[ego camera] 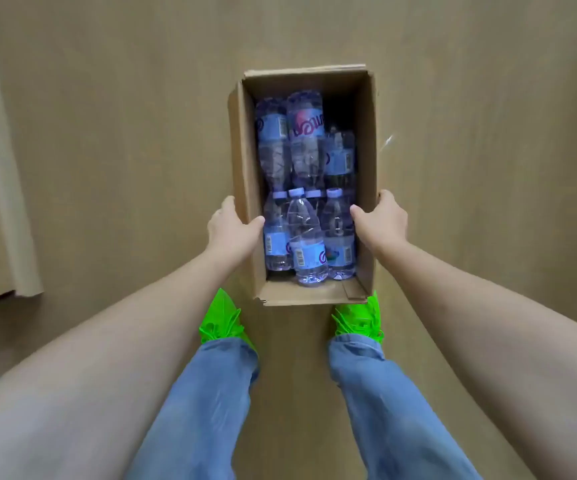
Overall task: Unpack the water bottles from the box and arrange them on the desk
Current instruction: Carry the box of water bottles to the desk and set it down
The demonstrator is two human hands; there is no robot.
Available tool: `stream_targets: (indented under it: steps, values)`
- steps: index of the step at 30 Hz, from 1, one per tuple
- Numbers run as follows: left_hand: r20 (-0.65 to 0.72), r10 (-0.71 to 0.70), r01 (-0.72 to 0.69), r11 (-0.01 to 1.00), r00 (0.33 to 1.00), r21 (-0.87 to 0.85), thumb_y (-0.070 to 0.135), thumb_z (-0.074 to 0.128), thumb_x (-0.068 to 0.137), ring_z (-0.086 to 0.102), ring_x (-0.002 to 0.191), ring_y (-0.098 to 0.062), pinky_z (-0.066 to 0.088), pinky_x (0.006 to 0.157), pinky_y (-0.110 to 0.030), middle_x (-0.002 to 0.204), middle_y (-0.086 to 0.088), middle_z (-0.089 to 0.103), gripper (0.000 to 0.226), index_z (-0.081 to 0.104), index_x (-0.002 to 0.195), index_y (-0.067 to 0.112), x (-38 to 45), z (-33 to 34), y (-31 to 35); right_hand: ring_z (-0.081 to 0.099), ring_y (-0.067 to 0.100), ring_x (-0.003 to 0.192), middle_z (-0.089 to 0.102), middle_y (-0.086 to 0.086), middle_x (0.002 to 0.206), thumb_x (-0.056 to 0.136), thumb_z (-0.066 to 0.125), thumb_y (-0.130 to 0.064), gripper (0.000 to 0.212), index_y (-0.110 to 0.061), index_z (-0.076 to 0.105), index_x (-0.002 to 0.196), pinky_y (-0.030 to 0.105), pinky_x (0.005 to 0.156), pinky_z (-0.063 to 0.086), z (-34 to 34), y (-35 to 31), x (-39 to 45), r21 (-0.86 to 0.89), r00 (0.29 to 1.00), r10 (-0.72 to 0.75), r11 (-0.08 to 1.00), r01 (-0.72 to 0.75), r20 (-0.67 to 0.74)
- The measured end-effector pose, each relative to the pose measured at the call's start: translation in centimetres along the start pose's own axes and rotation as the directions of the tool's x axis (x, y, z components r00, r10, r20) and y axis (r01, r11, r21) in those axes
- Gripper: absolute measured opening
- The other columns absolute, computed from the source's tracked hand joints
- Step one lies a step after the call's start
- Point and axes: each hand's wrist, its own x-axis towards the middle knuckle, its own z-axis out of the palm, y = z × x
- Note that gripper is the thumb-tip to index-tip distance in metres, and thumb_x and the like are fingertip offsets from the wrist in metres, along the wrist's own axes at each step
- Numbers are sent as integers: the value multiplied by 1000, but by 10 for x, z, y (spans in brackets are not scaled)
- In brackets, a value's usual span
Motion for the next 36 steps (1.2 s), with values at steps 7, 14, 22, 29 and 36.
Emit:
stream_targets:
  steps: [7,14,22,29,36]
  values:
    - [-201,-92,73,992,975,-100,35,61,87,53,118,-37,42,91,-34,132,-18,54,59,42,137,9,59,39,13,58,36,103,65,12,109,90,56,-39,30,-13,61,105,32,75,39,24,-1,45,61,985,39,998,-29,-171]
    - [-355,-23,65,992,934,106,23,70,80,60,72,-33,40,64,-29,76,-9,58,26,53,72,5,84,27,20,62,39,97,66,15,97,88,61,-36,27,-10,66,92,31,69,37,21,-1,51,-139,960,-36,990,-3,-276]
    - [-324,81,-30,987,943,160,4,60,69,45,51,-25,38,54,-29,56,-6,46,21,43,56,7,46,1,33,62,40,92,66,18,94,84,69,-33,28,-10,54,77,30,66,41,-19,0,29,-155,978,-66,987,35,-199]
    - [-342,115,-68,987,933,147,4,60,66,52,60,-32,42,57,-29,58,-9,49,19,45,55,7,-53,-85,83,61,35,86,66,14,93,81,70,-23,19,-9,57,78,29,65,44,-119,-41,-54,-124,985,-73,991,53,-158]
    - [-455,160,-128,987,876,101,7,62,68,60,68,-35,44,58,-28,71,-15,61,15,50,59,5,-199,-230,172,63,33,90,64,13,95,80,65,-13,10,-7,60,87,33,67,52,-288,-132,-178,-47,962,-189,982,183,-195]
